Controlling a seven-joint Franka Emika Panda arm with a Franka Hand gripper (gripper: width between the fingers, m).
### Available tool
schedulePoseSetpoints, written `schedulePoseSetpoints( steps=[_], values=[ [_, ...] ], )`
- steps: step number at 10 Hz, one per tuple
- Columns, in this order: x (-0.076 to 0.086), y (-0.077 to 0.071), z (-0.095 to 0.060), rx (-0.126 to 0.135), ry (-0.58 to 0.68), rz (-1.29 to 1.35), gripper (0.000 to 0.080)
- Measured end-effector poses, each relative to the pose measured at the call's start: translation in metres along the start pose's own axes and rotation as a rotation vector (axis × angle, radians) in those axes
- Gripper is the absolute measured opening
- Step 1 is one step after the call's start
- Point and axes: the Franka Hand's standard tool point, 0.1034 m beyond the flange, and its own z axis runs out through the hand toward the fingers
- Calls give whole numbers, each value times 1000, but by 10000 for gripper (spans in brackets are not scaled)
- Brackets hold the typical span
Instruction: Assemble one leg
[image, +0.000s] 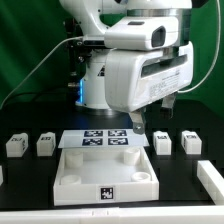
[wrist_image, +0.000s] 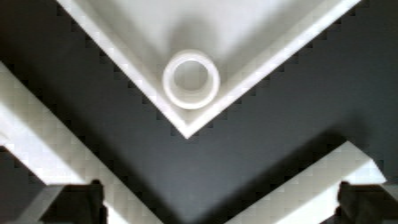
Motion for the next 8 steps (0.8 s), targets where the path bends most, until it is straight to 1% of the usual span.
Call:
schedulePoseSetpoints(
  steps=[6, 8],
  values=[
    [0, 0, 1, 1, -1, 0, 650],
    [-1, -2, 2, 3, -2, -44, 650]
  ],
)
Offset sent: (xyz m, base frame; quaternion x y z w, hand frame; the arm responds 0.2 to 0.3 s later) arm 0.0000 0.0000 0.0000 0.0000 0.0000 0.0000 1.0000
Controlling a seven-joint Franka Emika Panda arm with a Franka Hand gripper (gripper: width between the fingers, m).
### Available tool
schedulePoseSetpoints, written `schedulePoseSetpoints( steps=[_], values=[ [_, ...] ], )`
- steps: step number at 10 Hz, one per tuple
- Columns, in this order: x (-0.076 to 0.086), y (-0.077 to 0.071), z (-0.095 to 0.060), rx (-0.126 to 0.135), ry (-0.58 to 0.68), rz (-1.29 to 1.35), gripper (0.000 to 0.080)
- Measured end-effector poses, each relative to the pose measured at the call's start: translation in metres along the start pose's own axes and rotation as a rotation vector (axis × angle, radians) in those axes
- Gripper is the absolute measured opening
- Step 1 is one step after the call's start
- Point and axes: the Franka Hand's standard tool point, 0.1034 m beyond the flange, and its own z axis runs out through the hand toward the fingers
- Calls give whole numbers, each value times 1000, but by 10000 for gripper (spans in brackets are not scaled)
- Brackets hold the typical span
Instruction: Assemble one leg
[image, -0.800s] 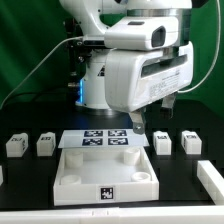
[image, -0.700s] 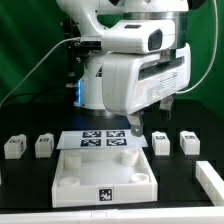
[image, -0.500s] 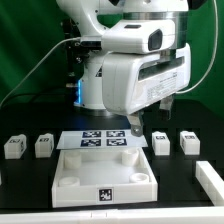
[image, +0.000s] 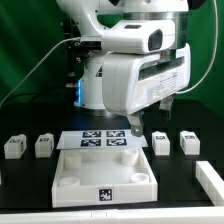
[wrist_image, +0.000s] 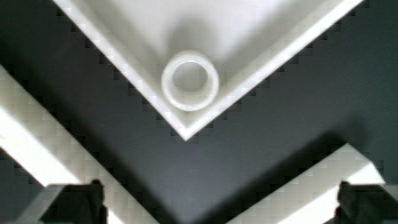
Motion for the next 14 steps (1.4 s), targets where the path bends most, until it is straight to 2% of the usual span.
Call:
schedulePoseSetpoints(
  steps=[1, 2, 4, 5, 10, 11, 12, 13, 14],
  values=[
    [-7, -10, 4, 9, -14, -31, 650],
    [-16, -18, 3, 3, -30, -174, 650],
    [-31, -22, 4, -26, -18, -501, 650],
    [-41, -23, 9, -30, -15, -637, 650],
    [-45, -22, 12, -30, -20, -684, 650],
    [-63, -29, 24, -34, -16, -696, 650],
    [-89, -44, 36, -25, -17, -694, 650],
    [-113, -54, 48, 1, -23, -686, 650],
    [-129, -60, 60, 25, -27, -667, 650]
  ],
)
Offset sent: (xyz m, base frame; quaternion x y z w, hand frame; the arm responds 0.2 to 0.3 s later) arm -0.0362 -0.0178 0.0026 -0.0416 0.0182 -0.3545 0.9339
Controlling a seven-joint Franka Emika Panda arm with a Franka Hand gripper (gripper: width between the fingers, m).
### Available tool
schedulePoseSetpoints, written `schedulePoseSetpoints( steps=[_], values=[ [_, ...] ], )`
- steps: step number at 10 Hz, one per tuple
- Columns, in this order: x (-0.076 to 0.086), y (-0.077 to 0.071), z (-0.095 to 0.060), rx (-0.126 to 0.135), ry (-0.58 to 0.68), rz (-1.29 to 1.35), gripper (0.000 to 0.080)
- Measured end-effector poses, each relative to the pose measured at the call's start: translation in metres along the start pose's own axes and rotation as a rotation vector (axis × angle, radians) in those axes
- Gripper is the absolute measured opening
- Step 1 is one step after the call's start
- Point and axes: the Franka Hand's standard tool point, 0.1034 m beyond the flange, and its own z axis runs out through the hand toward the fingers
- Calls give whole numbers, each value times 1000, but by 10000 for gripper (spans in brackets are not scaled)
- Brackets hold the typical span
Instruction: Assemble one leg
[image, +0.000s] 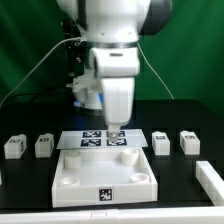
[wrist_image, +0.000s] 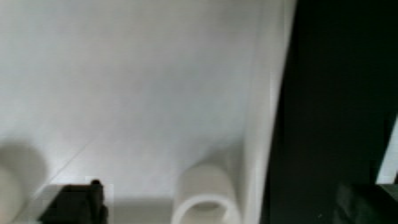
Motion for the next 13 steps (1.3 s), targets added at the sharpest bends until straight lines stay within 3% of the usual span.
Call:
schedulePoseSetpoints(
  steps=[1, 2, 4, 6, 8, 10, 11, 12, 13],
  values=[
    [-1, -10, 12, 19, 6, 9, 650],
    [4, -12, 20, 16, 12, 15, 650],
    [6, -12, 34, 19, 21, 18, 650],
    [-1, -9, 45, 19, 28, 15, 650],
    [-19, -3, 43, 8, 29, 26, 650],
    [-21, -4, 43, 8, 30, 40, 650],
    [-22, -4, 43, 9, 29, 41, 561],
    [-22, -4, 43, 9, 29, 41, 391],
    [-22, -4, 43, 9, 29, 41, 391]
  ],
)
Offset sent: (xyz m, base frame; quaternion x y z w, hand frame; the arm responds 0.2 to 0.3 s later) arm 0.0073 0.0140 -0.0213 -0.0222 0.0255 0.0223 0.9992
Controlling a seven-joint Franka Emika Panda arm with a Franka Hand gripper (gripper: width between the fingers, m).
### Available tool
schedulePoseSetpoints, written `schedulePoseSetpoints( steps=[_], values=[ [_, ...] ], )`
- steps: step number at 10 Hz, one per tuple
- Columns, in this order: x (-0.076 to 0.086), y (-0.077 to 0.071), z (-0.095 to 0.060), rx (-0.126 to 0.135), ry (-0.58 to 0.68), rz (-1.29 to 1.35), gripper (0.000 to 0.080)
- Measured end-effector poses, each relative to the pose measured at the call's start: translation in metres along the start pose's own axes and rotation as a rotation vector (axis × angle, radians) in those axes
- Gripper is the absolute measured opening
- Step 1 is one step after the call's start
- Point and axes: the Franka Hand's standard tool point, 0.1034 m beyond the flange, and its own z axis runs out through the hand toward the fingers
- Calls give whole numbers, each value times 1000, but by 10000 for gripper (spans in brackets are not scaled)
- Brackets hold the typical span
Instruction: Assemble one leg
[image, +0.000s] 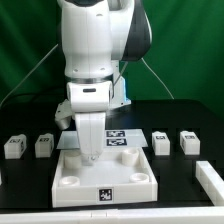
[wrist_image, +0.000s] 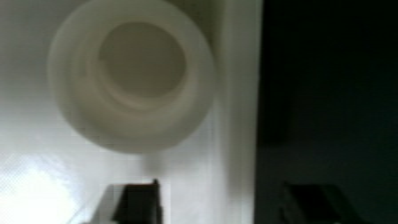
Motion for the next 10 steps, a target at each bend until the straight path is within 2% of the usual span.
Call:
schedulePoseSetpoints(
  steps=[1, 2, 10],
  values=[
    [0, 0, 0, 0, 0, 0, 206],
    [0, 0, 0, 0, 0, 0, 80],
    [0, 1, 0, -4, 0, 0, 61]
  ],
)
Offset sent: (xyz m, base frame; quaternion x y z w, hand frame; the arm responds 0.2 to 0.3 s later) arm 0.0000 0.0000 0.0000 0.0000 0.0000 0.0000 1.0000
